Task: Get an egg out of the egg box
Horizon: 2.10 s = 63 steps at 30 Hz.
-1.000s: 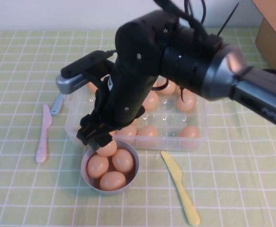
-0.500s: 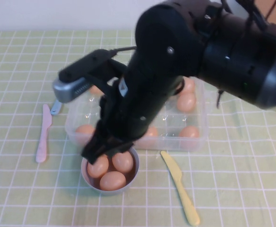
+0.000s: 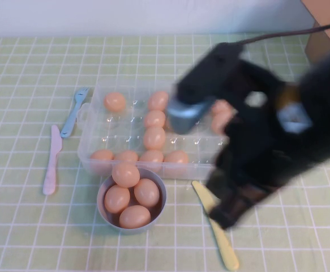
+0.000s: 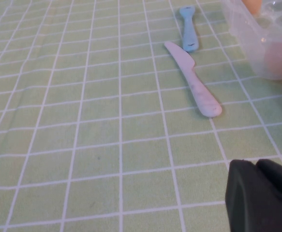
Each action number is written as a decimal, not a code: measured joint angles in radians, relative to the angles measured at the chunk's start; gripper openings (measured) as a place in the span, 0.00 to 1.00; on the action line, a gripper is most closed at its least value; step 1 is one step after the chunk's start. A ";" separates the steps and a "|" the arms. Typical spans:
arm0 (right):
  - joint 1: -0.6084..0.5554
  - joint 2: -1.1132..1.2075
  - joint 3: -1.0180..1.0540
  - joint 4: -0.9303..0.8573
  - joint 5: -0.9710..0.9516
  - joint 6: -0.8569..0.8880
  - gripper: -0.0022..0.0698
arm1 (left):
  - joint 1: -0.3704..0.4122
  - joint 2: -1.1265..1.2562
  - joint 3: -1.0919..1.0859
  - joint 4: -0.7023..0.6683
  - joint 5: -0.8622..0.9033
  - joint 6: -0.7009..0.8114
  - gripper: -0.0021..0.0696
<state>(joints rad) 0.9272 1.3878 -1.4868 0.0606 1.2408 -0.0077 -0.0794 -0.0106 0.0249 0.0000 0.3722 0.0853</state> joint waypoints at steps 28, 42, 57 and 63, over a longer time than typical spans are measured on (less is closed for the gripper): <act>-0.227 -0.677 0.709 -0.138 -0.402 0.082 0.01 | 0.000 0.000 0.000 0.000 0.000 0.000 0.02; -0.768 -1.009 1.370 -0.137 -1.324 0.082 0.01 | 0.000 0.000 0.000 0.000 0.000 0.000 0.02; -0.896 -1.393 1.513 -0.074 -1.115 0.088 0.01 | 0.000 0.000 0.000 0.000 0.000 0.000 0.02; -0.864 -1.395 1.513 -0.069 -0.935 0.088 0.01 | 0.000 0.000 0.000 0.000 0.000 0.000 0.02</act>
<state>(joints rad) 0.0635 -0.0068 0.0264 -0.0079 0.3058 0.0804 -0.0794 -0.0106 0.0249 0.0000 0.3722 0.0853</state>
